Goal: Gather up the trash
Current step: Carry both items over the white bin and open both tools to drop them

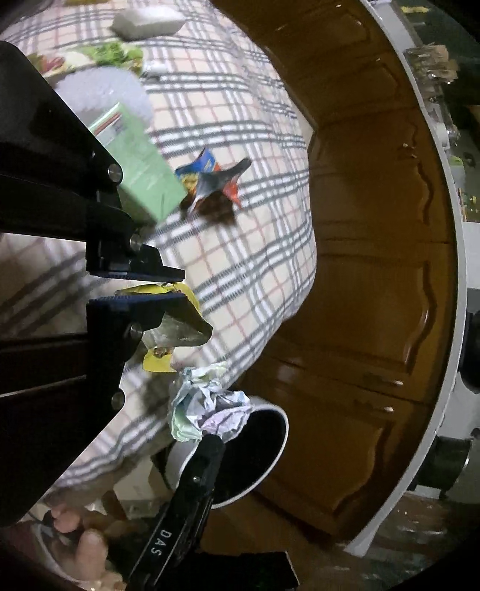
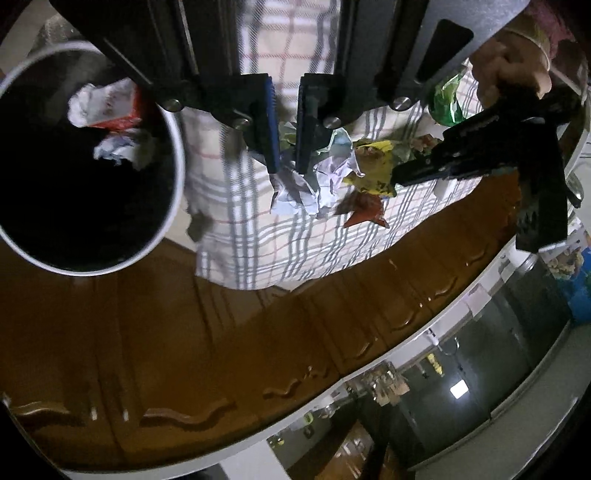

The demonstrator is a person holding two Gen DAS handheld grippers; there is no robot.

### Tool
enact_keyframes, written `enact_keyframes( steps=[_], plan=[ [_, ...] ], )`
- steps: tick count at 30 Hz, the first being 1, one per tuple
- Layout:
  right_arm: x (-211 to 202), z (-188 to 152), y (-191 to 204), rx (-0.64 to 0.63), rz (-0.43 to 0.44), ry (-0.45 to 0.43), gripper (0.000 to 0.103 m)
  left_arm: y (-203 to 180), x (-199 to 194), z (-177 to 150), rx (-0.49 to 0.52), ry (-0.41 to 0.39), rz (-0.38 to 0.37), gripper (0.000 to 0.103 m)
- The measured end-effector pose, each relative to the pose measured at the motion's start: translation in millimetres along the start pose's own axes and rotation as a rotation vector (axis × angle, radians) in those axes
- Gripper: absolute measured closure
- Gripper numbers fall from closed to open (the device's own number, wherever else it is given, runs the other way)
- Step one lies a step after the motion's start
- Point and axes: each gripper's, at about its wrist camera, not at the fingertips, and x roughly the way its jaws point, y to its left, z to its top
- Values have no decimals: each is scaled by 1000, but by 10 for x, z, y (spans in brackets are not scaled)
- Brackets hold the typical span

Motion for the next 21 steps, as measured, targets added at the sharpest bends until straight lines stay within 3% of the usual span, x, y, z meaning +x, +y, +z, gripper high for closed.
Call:
enact_keyframes(
  steps=[9,21],
  plan=[
    [-463,-86,-251,29,-67,-57,95,-398,-141,-72,3,-29,-76,98],
    [-893,-134,-624,73,-155,-115,95,-915,-104,74,30,-42,-151,98]
  ],
)
